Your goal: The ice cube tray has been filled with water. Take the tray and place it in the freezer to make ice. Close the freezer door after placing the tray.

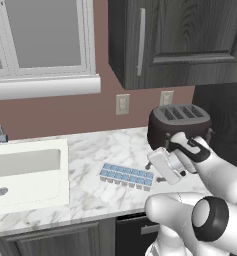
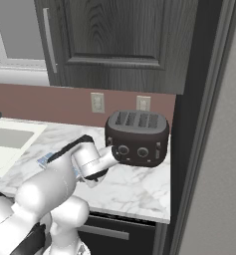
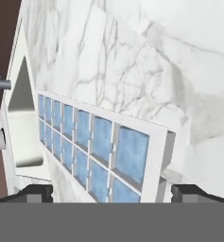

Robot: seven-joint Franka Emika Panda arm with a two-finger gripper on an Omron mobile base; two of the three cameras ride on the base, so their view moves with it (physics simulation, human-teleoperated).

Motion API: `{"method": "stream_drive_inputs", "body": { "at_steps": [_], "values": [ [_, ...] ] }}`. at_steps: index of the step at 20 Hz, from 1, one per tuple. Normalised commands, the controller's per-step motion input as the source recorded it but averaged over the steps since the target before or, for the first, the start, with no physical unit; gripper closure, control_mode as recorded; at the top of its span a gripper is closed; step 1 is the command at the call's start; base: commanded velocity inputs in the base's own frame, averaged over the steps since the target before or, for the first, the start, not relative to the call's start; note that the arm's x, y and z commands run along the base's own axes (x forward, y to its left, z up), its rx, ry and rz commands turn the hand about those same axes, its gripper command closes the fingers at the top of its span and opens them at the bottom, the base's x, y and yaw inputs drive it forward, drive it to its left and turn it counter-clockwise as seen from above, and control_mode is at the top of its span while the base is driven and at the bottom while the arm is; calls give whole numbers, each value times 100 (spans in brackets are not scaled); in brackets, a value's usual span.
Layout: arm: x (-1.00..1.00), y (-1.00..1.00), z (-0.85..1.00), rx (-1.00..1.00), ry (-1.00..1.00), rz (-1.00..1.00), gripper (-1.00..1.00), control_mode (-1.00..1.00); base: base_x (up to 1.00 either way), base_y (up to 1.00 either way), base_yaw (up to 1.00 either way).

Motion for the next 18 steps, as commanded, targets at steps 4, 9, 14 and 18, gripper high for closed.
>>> {"method": "stream_drive_inputs", "body": {
  "at_steps": [4,9,14,18],
  "values": [
    [-10,22,-31,0,0,0,-100,-100,0,0,0],
    [-13,25,-43,0,-2,0,-100,-100,0,0,0],
    [-7,27,-51,0,-8,-3,-100,-100,0,0,0],
    [0,16,-49,0,-11,-9,-100,-100,0,0,0]
  ]
}}
